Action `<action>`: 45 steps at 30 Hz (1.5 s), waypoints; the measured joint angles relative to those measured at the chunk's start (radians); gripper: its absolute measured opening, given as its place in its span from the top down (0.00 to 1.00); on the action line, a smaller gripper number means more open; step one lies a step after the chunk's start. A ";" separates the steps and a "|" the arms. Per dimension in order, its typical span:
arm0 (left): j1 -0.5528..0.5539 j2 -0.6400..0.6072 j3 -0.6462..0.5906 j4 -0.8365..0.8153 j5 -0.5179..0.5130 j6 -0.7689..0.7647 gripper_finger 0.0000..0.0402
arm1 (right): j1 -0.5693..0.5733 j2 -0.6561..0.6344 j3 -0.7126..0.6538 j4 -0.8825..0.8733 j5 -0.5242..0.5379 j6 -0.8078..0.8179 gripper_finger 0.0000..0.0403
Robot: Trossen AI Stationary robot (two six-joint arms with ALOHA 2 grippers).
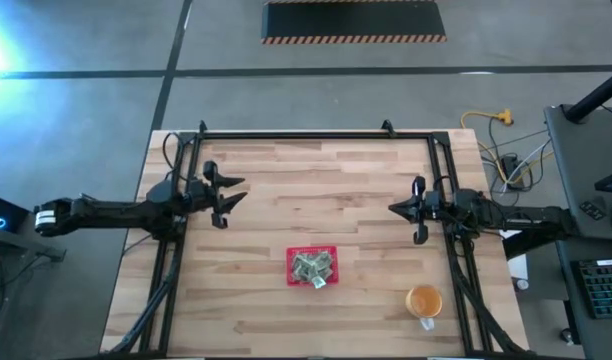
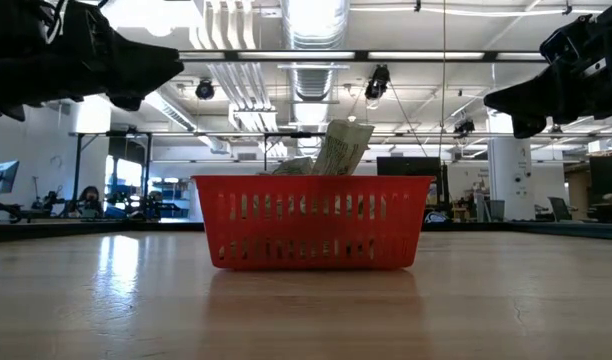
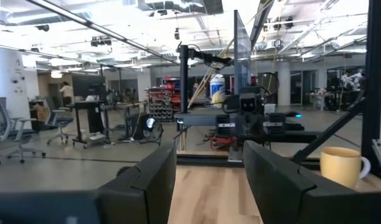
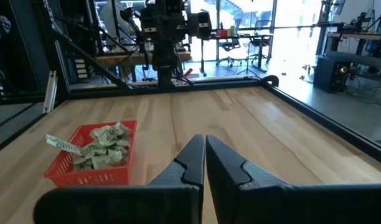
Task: Pick and place Stevia / Truvia into bins
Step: Return to Home Position
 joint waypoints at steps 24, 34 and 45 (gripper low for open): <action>-0.182 -0.284 -0.001 -0.310 -0.133 0.079 0.57 | 0.000 0.000 0.001 -0.001 -0.003 0.019 0.98; -0.184 -0.508 -0.001 -0.517 -0.133 0.074 0.57 | -0.001 0.000 0.001 -0.001 -0.003 0.019 0.98; -0.191 -0.504 0.003 -0.727 -0.129 -0.029 0.57 | 0.000 0.008 0.001 -0.002 -0.005 0.023 0.98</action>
